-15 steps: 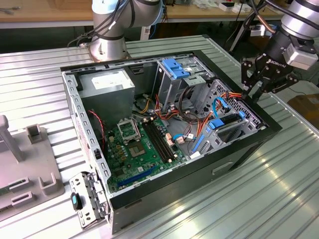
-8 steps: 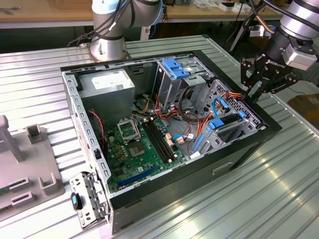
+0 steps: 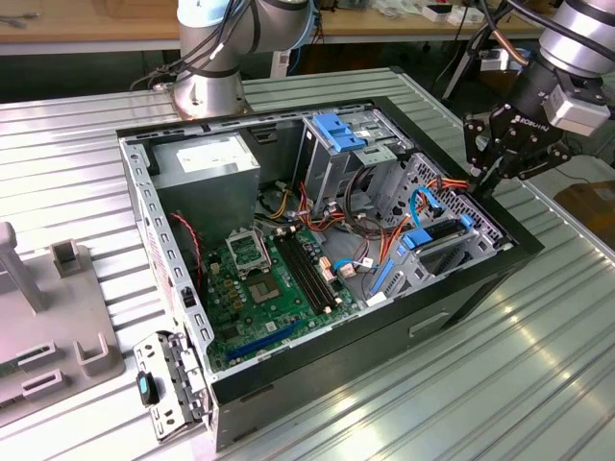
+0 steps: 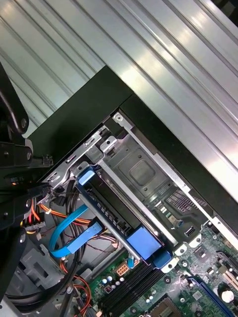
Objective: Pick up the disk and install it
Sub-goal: 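Insert the first disk wire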
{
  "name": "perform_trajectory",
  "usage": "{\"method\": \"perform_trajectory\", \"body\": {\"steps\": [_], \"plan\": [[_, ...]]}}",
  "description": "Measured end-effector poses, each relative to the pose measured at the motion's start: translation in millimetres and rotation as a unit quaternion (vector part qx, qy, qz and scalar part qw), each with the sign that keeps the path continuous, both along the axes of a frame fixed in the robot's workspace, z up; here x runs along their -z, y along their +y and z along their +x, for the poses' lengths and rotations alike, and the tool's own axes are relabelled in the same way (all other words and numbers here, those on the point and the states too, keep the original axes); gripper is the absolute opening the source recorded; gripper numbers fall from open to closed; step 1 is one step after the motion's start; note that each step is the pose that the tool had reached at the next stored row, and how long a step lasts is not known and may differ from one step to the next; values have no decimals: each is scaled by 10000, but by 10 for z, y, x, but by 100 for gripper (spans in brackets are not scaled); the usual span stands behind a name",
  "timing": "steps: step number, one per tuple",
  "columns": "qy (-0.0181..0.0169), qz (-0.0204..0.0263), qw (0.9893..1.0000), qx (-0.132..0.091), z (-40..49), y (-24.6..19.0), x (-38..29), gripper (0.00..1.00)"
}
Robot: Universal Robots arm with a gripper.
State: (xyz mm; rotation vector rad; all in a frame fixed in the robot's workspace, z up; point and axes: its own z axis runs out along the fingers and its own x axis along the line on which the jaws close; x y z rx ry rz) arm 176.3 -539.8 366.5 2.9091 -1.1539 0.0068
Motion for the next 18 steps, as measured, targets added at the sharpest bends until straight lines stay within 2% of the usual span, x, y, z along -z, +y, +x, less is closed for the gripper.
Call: {"method": "perform_trajectory", "body": {"steps": [4, 5, 6, 13, 18], "plan": [[0, -1, 10000, 0, -2, 0, -1, 25], [0, 0, 10000, 1, -2, 0, 0, 19], [0, 0, 10000, 1, -3, 0, 0, 16], [0, 1, 10000, 1, -4, 0, -2, 16], [-2, 1, 10000, 1, -5, 0, -62, 16]]}}
